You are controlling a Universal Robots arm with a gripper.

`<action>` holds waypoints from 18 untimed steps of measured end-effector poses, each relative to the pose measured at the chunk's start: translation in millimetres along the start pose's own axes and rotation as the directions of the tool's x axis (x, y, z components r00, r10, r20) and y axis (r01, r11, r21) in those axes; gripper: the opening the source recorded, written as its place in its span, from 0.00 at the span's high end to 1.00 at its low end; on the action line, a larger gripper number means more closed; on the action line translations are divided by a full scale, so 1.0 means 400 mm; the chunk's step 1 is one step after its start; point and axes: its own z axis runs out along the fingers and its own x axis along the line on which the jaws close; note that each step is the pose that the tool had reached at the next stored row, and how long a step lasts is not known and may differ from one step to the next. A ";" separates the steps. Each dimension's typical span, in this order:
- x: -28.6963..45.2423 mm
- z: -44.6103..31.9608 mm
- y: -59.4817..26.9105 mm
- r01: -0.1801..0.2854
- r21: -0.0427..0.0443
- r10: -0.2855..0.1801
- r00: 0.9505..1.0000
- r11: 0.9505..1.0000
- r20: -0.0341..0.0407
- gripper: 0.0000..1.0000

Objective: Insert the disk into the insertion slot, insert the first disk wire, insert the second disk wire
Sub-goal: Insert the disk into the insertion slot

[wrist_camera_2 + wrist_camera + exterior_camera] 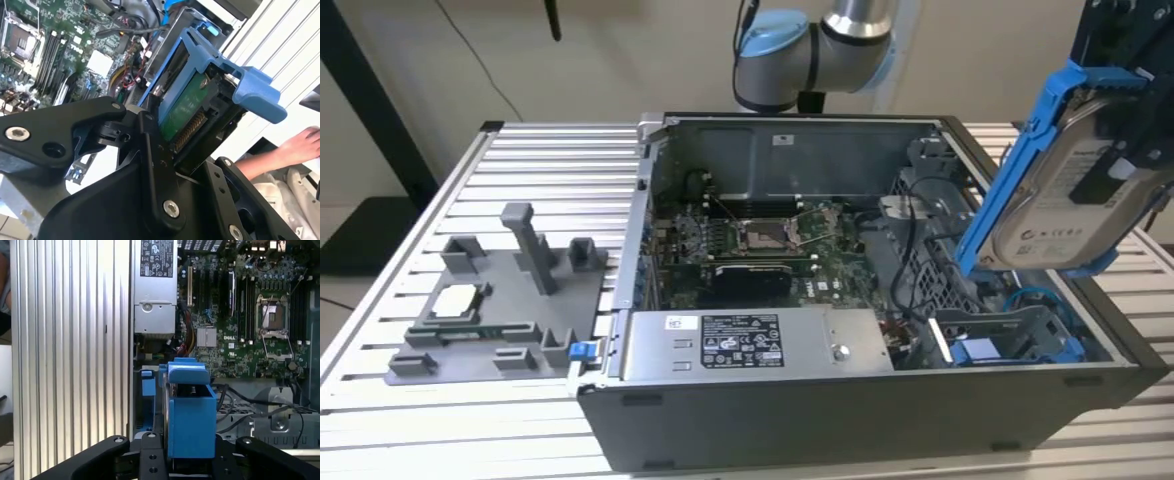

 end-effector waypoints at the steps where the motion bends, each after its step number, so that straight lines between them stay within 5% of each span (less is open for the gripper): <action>1: 0.002 0.004 -0.003 0.000 0.000 0.000 1.000 1.000 0.000 1.00; 18: 0.010 0.078 -0.027 0.000 -0.002 0.000 1.000 1.000 0.000 1.00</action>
